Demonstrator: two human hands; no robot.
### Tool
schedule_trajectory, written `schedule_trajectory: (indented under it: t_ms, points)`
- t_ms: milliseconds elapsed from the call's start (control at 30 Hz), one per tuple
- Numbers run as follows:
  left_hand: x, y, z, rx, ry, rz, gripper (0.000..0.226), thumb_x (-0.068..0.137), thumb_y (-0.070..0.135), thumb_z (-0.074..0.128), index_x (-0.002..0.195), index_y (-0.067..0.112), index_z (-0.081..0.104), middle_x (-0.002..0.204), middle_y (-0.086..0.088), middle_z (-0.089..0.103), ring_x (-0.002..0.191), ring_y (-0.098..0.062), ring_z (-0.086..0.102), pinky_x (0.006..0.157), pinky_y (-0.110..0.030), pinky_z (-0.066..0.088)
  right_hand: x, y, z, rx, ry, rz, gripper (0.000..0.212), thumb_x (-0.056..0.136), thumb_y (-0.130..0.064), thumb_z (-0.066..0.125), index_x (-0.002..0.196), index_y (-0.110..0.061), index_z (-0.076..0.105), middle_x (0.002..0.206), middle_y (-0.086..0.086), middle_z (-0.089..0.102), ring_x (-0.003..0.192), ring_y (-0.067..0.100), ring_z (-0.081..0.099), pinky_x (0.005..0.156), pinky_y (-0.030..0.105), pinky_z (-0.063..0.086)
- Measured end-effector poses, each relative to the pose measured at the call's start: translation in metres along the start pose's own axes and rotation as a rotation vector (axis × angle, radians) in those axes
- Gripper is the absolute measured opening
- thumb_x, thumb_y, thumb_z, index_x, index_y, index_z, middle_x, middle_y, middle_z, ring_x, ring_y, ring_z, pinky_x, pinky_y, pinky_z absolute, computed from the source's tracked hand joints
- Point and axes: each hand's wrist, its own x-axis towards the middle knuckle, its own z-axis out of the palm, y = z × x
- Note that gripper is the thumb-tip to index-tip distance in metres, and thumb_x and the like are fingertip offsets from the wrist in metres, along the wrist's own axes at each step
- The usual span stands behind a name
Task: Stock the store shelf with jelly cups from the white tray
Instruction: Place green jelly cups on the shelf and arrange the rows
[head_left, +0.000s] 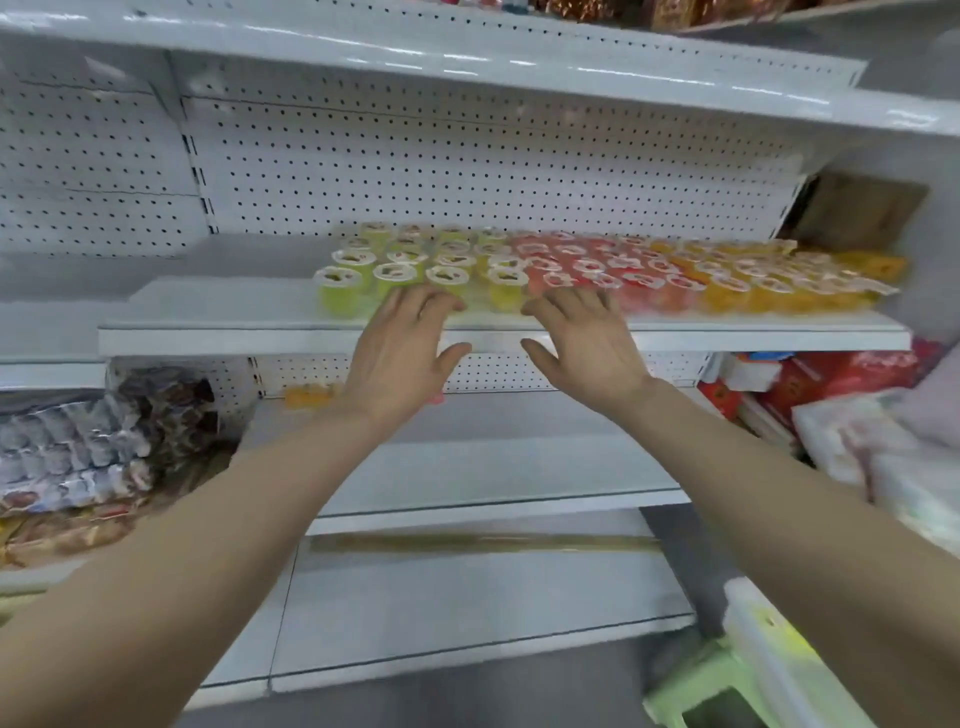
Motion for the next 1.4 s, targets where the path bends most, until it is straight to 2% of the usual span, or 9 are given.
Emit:
schedule_trajectory:
  t_ms: [167,300,467,633,833,1000,1167,1300,1400]
  points:
    - [-0.008,0.075,0.048,-0.055,-0.134,0.114,0.048,0.081,0.031,0.074,0.124,0.013,0.060,0.121,-0.007,0.058,0.112,-0.030,0.052,0.097,-0.038,0.043,-0.091,0.054,-0.015,-0.066,-0.104,0.059,0.039,0.089,-0.039,0.056,0.118,-0.014,0.063,0.112,0.008,0.064,0.103,0.034,0.058,0.090,0.047,0.039]
    - [-0.006,0.139,0.098,-0.094,-0.229,0.200,0.049,0.082,0.033,0.074,0.123,0.011,0.060,0.121,-0.010,0.059,0.108,-0.033,0.054,0.094,-0.041,0.044,-0.164,0.107,-0.022,-0.116,-0.126,0.157,0.038,0.085,-0.037,0.063,0.114,-0.012,0.064,0.109,0.010,0.065,0.099,0.034,0.060,0.087,0.047,0.042]
    - [0.005,0.234,0.174,-0.198,-0.324,0.282,0.050,0.085,0.036,0.071,0.127,0.013,0.057,0.124,-0.008,0.057,0.110,-0.031,0.053,0.093,-0.041,0.044,-0.258,0.186,-0.027,-0.146,-0.201,0.277,0.043,0.085,-0.042,0.052,0.113,-0.013,0.066,0.106,0.008,0.065,0.096,0.032,0.059,0.082,0.043,0.040]
    - [0.018,0.339,0.263,-0.313,-0.427,0.322,0.049,0.085,0.035,0.070,0.128,0.015,0.056,0.126,-0.006,0.055,0.113,-0.029,0.050,0.094,-0.036,0.040,-0.350,0.278,-0.031,-0.179,-0.286,0.410,0.038,0.084,-0.039,0.055,0.109,-0.013,0.067,0.098,0.007,0.064,0.090,0.034,0.059,0.080,0.044,0.043]
    - [0.004,0.444,0.368,-0.427,-0.571,0.319,0.051,0.082,0.033,0.073,0.126,0.015,0.057,0.123,-0.005,0.056,0.112,-0.028,0.052,0.092,-0.038,0.045,-0.450,0.361,-0.012,-0.148,-0.443,0.616,0.041,0.082,-0.041,0.060,0.114,-0.015,0.064,0.105,0.006,0.064,0.093,0.033,0.059,0.083,0.044,0.042]
    - [-0.040,0.487,0.439,-0.466,-0.727,0.302,0.049,0.083,0.035,0.072,0.126,0.017,0.056,0.121,-0.003,0.056,0.110,-0.027,0.053,0.089,-0.036,0.047,-0.524,0.382,0.032,-0.027,-0.569,0.728,0.042,0.082,-0.038,0.070,0.118,-0.016,0.064,0.108,0.006,0.066,0.097,0.033,0.062,0.085,0.045,0.042]
    - [-0.090,0.498,0.502,-0.462,-0.892,0.288,0.049,0.080,0.031,0.076,0.123,0.017,0.057,0.117,-0.004,0.059,0.103,-0.028,0.056,0.084,-0.038,0.051,-0.588,0.367,0.090,0.085,-0.691,0.890,0.046,0.079,-0.035,0.076,0.119,-0.017,0.064,0.109,0.006,0.067,0.097,0.034,0.063,0.087,0.047,0.044]
    - [-0.131,0.495,0.557,-0.456,-1.040,0.308,0.050,0.079,0.031,0.076,0.123,0.017,0.057,0.116,-0.003,0.059,0.103,-0.028,0.056,0.082,-0.042,0.053,-0.637,0.343,0.136,0.130,-0.845,1.007,0.049,0.081,-0.037,0.073,0.125,-0.020,0.060,0.111,0.005,0.066,0.100,0.033,0.062,0.093,0.048,0.040]
    - [-0.159,0.494,0.596,-0.462,-1.139,0.363,0.050,0.083,0.029,0.074,0.128,0.016,0.055,0.122,-0.003,0.058,0.113,-0.025,0.053,0.088,-0.036,0.049,-0.664,0.328,0.167,0.154,-0.997,1.087,0.052,0.087,-0.043,0.064,0.133,-0.024,0.052,0.115,0.002,0.064,0.108,0.030,0.058,0.098,0.046,0.034]
